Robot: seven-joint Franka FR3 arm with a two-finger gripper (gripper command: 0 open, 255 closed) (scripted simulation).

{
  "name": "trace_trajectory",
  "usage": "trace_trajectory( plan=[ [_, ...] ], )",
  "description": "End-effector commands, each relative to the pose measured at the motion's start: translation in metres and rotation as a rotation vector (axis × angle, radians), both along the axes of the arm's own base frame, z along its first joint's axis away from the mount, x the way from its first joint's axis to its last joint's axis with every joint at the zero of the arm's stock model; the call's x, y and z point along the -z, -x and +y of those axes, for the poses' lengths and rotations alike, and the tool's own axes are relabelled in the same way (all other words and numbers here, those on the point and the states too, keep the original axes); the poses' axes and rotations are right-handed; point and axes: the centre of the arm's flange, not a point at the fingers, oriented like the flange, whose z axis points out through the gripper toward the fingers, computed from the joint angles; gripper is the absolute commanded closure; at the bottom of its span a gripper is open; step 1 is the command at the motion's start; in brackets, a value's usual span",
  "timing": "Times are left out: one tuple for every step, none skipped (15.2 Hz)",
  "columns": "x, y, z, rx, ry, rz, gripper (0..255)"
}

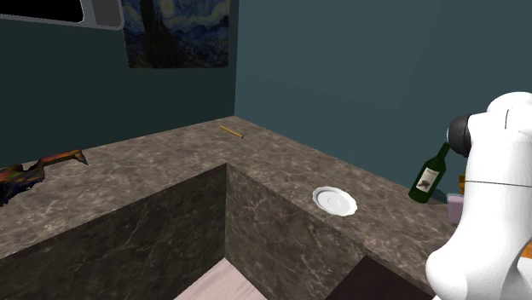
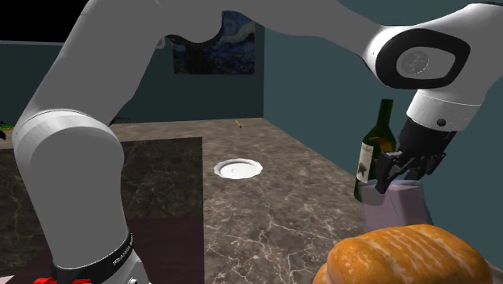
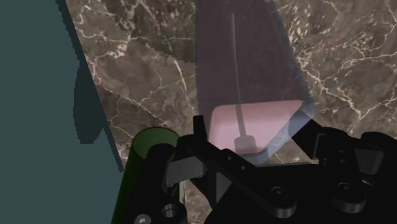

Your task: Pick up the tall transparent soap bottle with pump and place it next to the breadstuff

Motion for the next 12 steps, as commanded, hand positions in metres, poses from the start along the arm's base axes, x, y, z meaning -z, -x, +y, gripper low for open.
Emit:
trace_trajectory(
  plan=[
    [0.011,0.001,0.0,0.001,0.0,0.001,255],
    [0.016,0.001,0.0,0.001,0.0,0.001,255],
    [0.022,0.001,0.0,0.001,0.0,0.001,255],
    [0.025,0.001,0.0,0.001,0.0,0.001,255],
    [0.025,0.001,0.0,0.001,0.0,0.001,255],
    [0.025,0.001,0.0,0.001,0.0,0.001,255],
    [0.025,0.001,0.0,0.001,0.0,0.001,255],
    [0.025,0.001,0.0,0.001,0.0,0.001,255],
    [0.025,0.001,0.0,0.001,0.0,0.001,255],
    [0.025,0.001,0.0,0.001,0.0,0.001,255],
    [0.025,0.001,0.0,0.001,0.0,0.001,255],
    [0.025,0.001,-0.002,0.001,0.0,0.001,0]
  ],
)
